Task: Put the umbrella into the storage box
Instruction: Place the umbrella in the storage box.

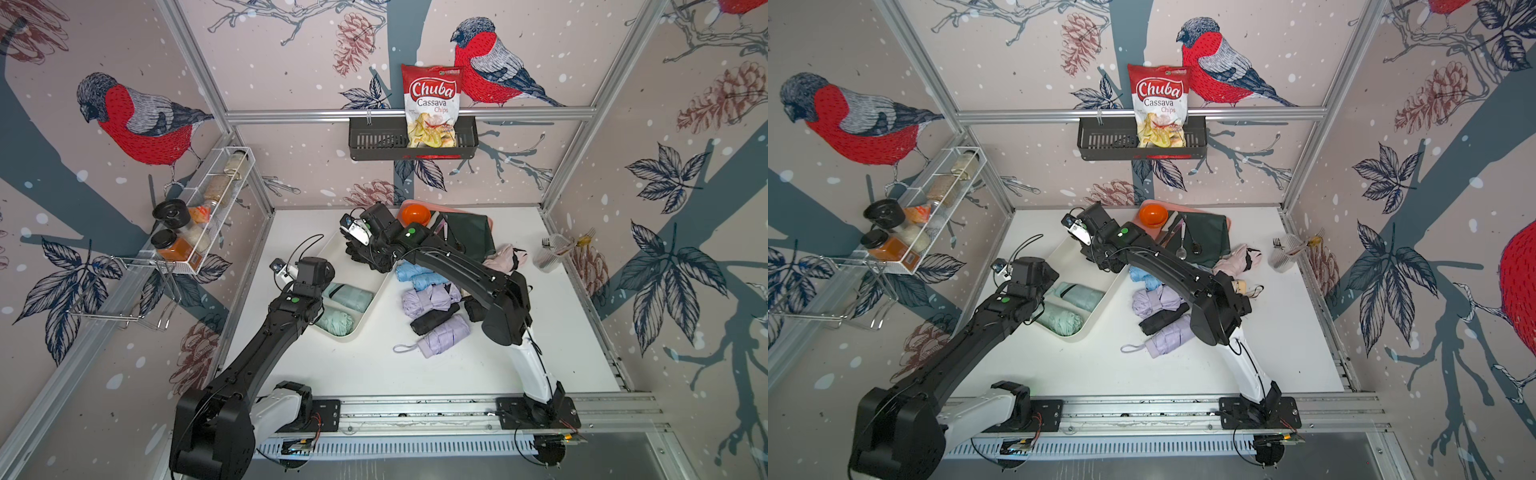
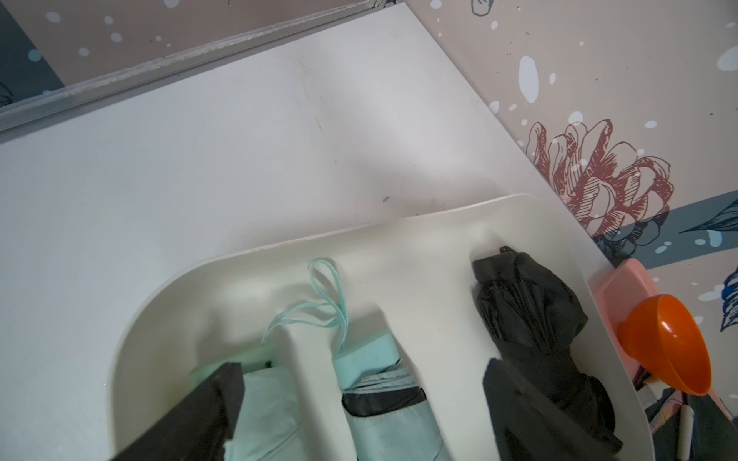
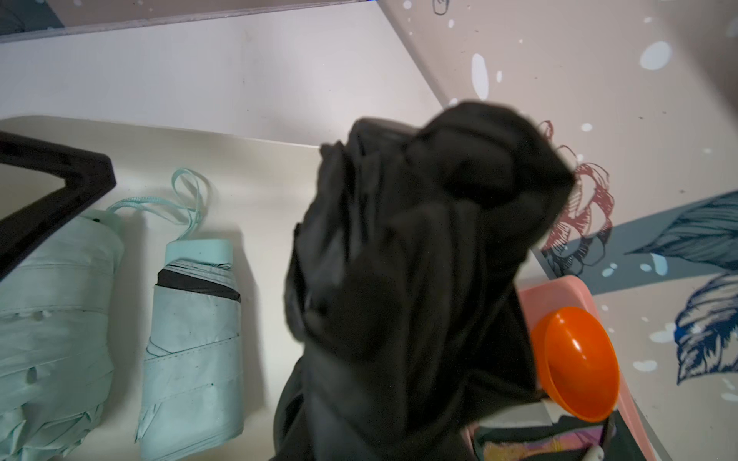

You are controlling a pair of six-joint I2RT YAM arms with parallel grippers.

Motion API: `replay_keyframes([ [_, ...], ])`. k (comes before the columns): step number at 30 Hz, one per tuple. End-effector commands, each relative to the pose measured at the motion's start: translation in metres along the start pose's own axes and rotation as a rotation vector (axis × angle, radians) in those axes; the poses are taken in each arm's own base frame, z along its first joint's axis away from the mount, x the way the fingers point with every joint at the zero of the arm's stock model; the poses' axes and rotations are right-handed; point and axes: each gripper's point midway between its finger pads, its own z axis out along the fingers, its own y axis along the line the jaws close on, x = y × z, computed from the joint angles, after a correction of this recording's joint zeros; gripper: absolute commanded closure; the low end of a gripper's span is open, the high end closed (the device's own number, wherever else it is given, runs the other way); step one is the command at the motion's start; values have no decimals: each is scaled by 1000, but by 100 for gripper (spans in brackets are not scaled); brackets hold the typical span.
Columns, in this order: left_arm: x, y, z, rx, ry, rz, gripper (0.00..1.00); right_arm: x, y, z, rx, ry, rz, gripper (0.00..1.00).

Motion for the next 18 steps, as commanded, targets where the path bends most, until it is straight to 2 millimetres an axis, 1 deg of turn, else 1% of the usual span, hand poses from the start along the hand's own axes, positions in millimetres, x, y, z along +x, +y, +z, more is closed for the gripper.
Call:
replay_keyframes([
  [1, 1, 7, -1, -14, 6, -27, 3, -3, 14, 9, -59, -12, -102, 100],
  [6, -4, 8, -5, -5, -17, -55, 3, 8, 27, 29, -106, 7, -117, 100],
  [11, -4, 8, -5, 0, -20, -60, 3, 26, 42, 53, -140, 51, -124, 100],
  [14, -3, 8, -5, -2, -18, -58, 3, 41, 39, 70, -107, 95, -123, 100],
  [18, -2, 7, -3, 1, -12, -56, 3, 56, 34, 86, -72, 136, -117, 99],
])
